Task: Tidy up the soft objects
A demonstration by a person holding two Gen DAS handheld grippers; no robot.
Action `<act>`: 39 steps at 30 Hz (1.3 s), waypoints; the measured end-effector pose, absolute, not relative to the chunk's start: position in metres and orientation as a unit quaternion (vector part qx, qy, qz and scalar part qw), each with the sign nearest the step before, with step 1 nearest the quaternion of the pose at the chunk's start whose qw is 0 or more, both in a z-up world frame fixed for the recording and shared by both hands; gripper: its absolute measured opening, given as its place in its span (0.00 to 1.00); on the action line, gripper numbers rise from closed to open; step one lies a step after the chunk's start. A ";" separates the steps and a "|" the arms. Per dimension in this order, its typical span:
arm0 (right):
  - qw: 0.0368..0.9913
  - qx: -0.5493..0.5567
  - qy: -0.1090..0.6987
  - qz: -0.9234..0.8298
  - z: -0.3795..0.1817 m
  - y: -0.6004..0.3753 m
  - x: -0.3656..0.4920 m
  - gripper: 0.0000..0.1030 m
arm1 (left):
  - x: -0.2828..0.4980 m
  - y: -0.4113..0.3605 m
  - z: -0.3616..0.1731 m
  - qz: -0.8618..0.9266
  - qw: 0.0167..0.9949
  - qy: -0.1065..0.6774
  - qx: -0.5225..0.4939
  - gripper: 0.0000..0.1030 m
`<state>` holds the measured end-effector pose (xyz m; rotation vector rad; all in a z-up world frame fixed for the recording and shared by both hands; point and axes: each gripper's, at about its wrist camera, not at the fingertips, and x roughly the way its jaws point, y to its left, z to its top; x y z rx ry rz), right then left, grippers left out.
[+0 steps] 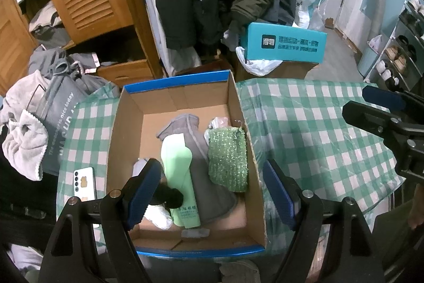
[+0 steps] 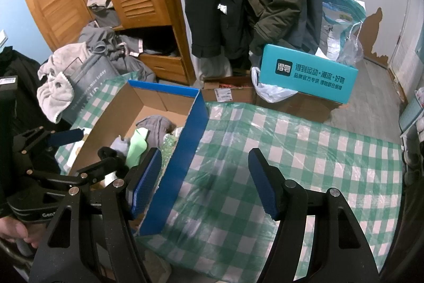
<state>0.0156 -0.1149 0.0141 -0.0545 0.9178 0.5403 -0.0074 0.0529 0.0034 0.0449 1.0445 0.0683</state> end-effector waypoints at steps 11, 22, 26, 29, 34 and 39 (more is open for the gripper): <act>0.861 -0.025 0.438 0.257 0.014 -0.115 0.016 0.65 | -0.007 0.052 0.005 0.037 0.867 0.496 0.025 0.78; 0.861 -0.026 0.438 0.258 0.015 -0.115 0.016 0.65 | -0.007 0.052 0.006 0.038 0.867 0.496 0.025 0.78; 0.861 -0.026 0.438 0.258 0.015 -0.115 0.016 0.65 | -0.007 0.053 0.005 0.038 0.866 0.497 0.025 0.78; 0.861 -0.026 0.439 0.257 0.015 -0.116 0.017 0.65 | -0.006 0.055 0.006 0.037 0.866 0.498 0.026 0.78; 0.860 -0.025 0.441 0.255 0.014 -0.124 0.018 0.65 | -0.006 0.054 0.007 0.034 0.868 0.494 0.025 0.78; 0.860 -0.025 0.440 0.255 0.014 -0.122 0.018 0.65 | -0.008 0.052 0.006 0.024 0.871 0.489 0.030 0.78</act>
